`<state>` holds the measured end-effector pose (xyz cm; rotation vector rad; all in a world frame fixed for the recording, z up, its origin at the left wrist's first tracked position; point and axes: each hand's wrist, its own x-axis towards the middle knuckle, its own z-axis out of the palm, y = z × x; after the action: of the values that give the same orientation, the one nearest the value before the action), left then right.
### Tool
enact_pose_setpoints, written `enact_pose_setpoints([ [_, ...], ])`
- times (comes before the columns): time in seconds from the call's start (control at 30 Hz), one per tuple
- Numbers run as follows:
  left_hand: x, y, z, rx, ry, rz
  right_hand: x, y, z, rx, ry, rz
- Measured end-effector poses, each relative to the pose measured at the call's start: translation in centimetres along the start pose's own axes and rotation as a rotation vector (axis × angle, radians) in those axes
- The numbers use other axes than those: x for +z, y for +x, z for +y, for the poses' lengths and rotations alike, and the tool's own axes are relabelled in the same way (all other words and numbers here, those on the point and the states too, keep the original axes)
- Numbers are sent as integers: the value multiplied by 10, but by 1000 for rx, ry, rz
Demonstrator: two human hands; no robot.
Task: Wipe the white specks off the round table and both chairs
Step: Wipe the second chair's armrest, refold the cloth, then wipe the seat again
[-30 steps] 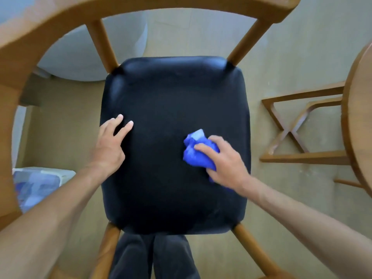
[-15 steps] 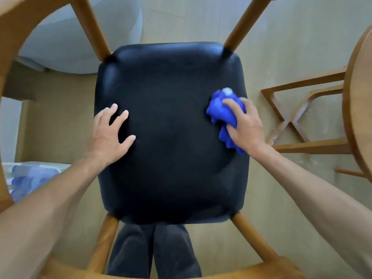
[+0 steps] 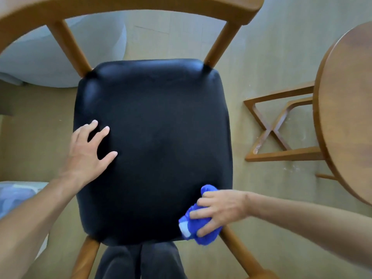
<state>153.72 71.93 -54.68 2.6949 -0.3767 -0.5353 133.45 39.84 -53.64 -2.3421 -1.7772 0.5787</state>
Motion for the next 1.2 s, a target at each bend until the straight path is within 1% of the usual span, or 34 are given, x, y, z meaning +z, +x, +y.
enact_pose_setpoints([
  [0.03,1,0,0,0,-4,6,-1,-16,18,150,-2,64],
  [0.13,4,-1,-2,5,2,24,-19,-51,89,725,24,232],
  [0.17,4,-1,-2,4,14,24,-26,-58,108,855,43,260],
  [0.23,3,-2,-1,-3,44,14,-32,-57,126,999,86,310],
  [0.27,3,-2,-1,-4,50,8,-28,-51,124,1064,115,375],
  [0.37,2,0,-2,-11,43,-2,-11,-30,91,1414,348,698],
  [0.4,2,0,-2,-12,36,-5,-8,-26,75,1460,393,731],
  [0.43,2,1,-1,-16,27,-7,-5,-23,57,1424,369,696],
  [0.5,1,2,2,-34,22,-24,0,-25,15,1198,290,531],
  [0.57,-3,2,9,-69,85,-109,-2,-26,-21,1025,379,308],
  [0.63,-13,1,21,-149,172,-256,-13,-26,-35,987,525,120],
  [0.67,-22,-2,30,-186,189,-332,-23,-24,-35,991,586,76],
  [0.7,-32,-5,41,-206,174,-401,-37,-22,-34,1018,648,96],
  [0.73,-42,-8,54,-212,128,-458,-53,-17,-32,1062,722,180],
  [0.77,-53,-11,68,-206,63,-510,-74,-11,-30,1120,805,304],
  [0.87,-99,-19,113,-154,-181,-631,-146,8,-25,1260,1020,773],
  [0.97,-163,-26,164,-50,-514,-685,-225,23,-26,1280,1190,1164],
  [1.03,-210,-36,192,49,-760,-733,-271,28,-31,1251,1238,1346],
  [1.1,-255,-48,212,151,-931,-759,-315,29,-40,1226,1256,1479],
  [1.2,-313,-69,236,271,-986,-731,-377,23,-59,1107,1317,1656],
])
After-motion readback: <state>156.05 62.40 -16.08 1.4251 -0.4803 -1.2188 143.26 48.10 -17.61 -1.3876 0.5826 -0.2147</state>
